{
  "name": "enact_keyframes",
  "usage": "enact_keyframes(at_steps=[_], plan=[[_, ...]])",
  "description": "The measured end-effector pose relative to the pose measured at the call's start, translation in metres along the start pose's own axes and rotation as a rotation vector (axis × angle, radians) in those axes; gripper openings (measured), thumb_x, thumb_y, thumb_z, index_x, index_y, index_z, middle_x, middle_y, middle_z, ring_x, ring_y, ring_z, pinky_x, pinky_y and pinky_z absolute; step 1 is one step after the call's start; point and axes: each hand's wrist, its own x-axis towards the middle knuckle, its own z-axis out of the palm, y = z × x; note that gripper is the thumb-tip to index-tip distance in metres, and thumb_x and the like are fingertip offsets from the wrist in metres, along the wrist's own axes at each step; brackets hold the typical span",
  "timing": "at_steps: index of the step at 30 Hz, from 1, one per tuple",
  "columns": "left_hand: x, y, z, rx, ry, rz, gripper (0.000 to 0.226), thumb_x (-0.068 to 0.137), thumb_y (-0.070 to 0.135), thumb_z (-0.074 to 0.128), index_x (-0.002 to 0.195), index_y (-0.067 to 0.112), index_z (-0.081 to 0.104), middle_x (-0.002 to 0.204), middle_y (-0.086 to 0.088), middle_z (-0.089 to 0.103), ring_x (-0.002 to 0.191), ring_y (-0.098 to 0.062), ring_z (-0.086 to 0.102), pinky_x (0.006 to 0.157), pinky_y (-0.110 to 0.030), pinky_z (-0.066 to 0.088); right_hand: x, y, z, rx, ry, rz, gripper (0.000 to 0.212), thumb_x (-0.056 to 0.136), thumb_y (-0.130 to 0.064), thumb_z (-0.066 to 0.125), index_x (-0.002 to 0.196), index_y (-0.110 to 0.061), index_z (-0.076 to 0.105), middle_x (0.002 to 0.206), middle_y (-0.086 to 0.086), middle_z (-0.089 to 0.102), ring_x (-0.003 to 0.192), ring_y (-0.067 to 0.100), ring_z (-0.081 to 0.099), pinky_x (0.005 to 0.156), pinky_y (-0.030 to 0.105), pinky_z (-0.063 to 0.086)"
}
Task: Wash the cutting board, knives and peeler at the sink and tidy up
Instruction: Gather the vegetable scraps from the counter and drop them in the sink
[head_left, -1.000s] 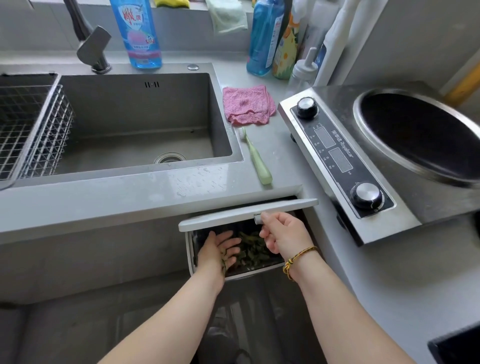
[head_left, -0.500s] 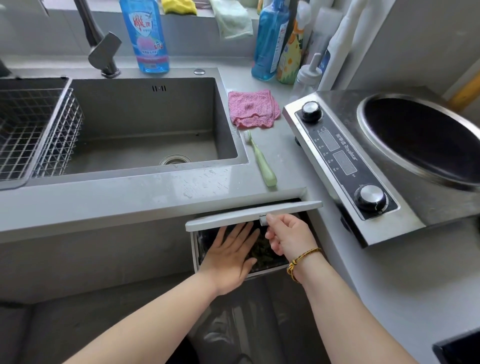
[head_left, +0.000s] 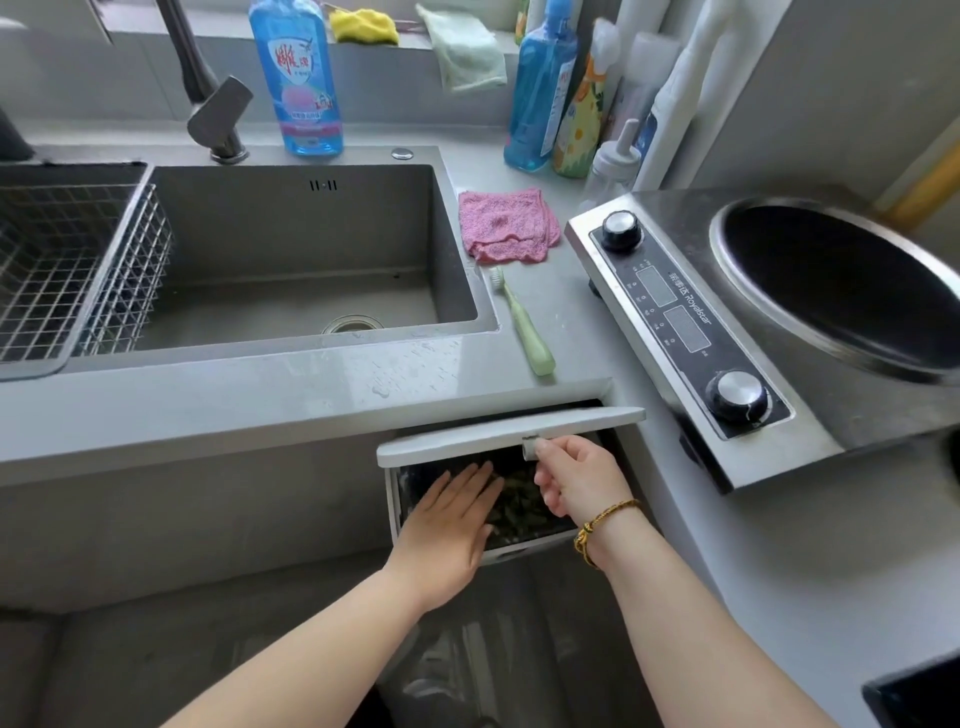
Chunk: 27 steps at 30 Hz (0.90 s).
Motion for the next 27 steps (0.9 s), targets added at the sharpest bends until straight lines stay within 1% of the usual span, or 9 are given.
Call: enact_keyframes(at_steps=[2, 4, 6, 11, 13, 15, 20, 24, 27], plan=[[0.002, 0.003, -0.008, -0.077, 0.029, -0.046, 0.041, 0.078, 0.031, 0.037, 0.098, 0.022, 0.072, 0.098, 0.006, 0.071, 0.081, -0.009, 0.070, 0.069, -0.017, 0.052, 0.001, -0.001, 0.000, -0.004, -0.003, 0.002, 0.024, 0.092, -0.016, 0.048, 0.069, -0.014, 0.051, 0.055, -0.002, 0.047, 0.040, 0.006, 0.035, 0.036, 0.010, 0.031], [-0.001, 0.004, -0.015, -0.144, 0.089, -0.083, 0.034, 0.080, 0.031, 0.038, 0.084, 0.026, 0.072, 0.079, 0.012, 0.069, 0.060, -0.004, 0.065, 0.046, -0.013, 0.045, 0.001, -0.001, 0.001, 0.000, -0.001, 0.002, 0.023, 0.092, -0.016, 0.049, 0.069, -0.015, 0.052, 0.056, -0.001, 0.047, 0.041, 0.006, 0.036, 0.035, 0.010, 0.031], [-0.011, 0.004, -0.021, -0.216, 0.139, -0.120, 0.033, 0.084, 0.032, 0.039, 0.074, 0.025, 0.070, 0.066, 0.013, 0.066, 0.049, -0.003, 0.061, 0.038, -0.014, 0.040, 0.002, -0.001, 0.001, 0.000, -0.001, 0.000, 0.023, 0.092, -0.016, 0.049, 0.069, -0.014, 0.052, 0.056, -0.002, 0.047, 0.039, 0.005, 0.036, 0.035, 0.010, 0.031], [-0.052, -0.002, -0.043, -0.331, 0.436, -0.210, 0.062, 0.098, 0.043, 0.026, 0.071, 0.012, 0.073, 0.070, 0.007, 0.071, 0.078, -0.005, 0.058, 0.061, -0.007, 0.044, -0.005, 0.010, 0.001, 0.024, 0.000, 0.019, 0.023, 0.093, -0.014, 0.048, 0.070, -0.013, 0.052, 0.055, -0.001, 0.047, 0.037, 0.004, 0.036, 0.036, 0.011, 0.031], [-0.061, -0.008, -0.054, -0.291, 0.549, -0.271, 0.053, 0.095, 0.035, 0.035, 0.068, 0.009, 0.072, 0.069, 0.004, 0.071, 0.083, -0.007, 0.056, 0.066, -0.002, 0.039, -0.011, 0.024, 0.001, 0.010, 0.009, 0.048, 0.023, 0.093, -0.013, 0.047, 0.071, -0.012, 0.051, 0.056, 0.000, 0.047, 0.040, 0.006, 0.037, 0.035, 0.011, 0.031], [-0.062, -0.016, -0.061, -0.210, 0.628, -0.329, 0.039, 0.085, 0.024, 0.042, 0.067, 0.007, 0.073, 0.067, 0.000, 0.071, 0.085, -0.009, 0.055, 0.064, -0.008, 0.041, -0.018, 0.042, 0.003, -0.002, 0.018, 0.099, 0.022, 0.093, -0.012, 0.047, 0.072, -0.011, 0.051, 0.057, 0.001, 0.047, 0.040, 0.006, 0.038, 0.035, 0.011, 0.031], [-0.050, -0.034, -0.064, -0.133, 0.620, -0.378, 0.037, 0.081, 0.023, 0.041, 0.069, 0.007, 0.072, 0.060, 0.001, 0.067, 0.073, -0.013, 0.050, 0.055, -0.021, 0.041, -0.020, 0.078, 0.008, -0.073, 0.026, 0.207, 0.022, 0.094, -0.011, 0.045, 0.072, -0.010, 0.050, 0.060, 0.002, 0.048, 0.045, 0.009, 0.040, 0.037, 0.014, 0.034], [-0.037, -0.046, -0.069, -0.090, 0.593, -0.342, 0.039, 0.081, 0.025, 0.040, 0.069, 0.008, 0.072, 0.064, -0.001, 0.070, 0.084, -0.013, 0.052, 0.049, -0.019, 0.044, -0.014, 0.091, 0.009, -0.101, 0.002, 0.232, 0.008, 0.093, -0.010, 0.047, 0.087, -0.010, 0.053, 0.063, 0.003, 0.050, 0.046, 0.009, 0.041, 0.037, 0.014, 0.035], [-0.025, -0.063, -0.080, -0.075, 0.575, -0.353, 0.041, 0.080, 0.027, 0.039, 0.065, 0.008, 0.071, 0.057, -0.003, 0.068, 0.050, -0.013, 0.059, 0.048, -0.019, 0.040, -0.012, 0.098, 0.006, -0.113, 0.025, 0.207, 0.018, 0.092, -0.008, 0.047, 0.076, -0.012, 0.053, 0.062, 0.004, 0.051, 0.046, 0.011, 0.042, 0.035, 0.013, 0.034]])
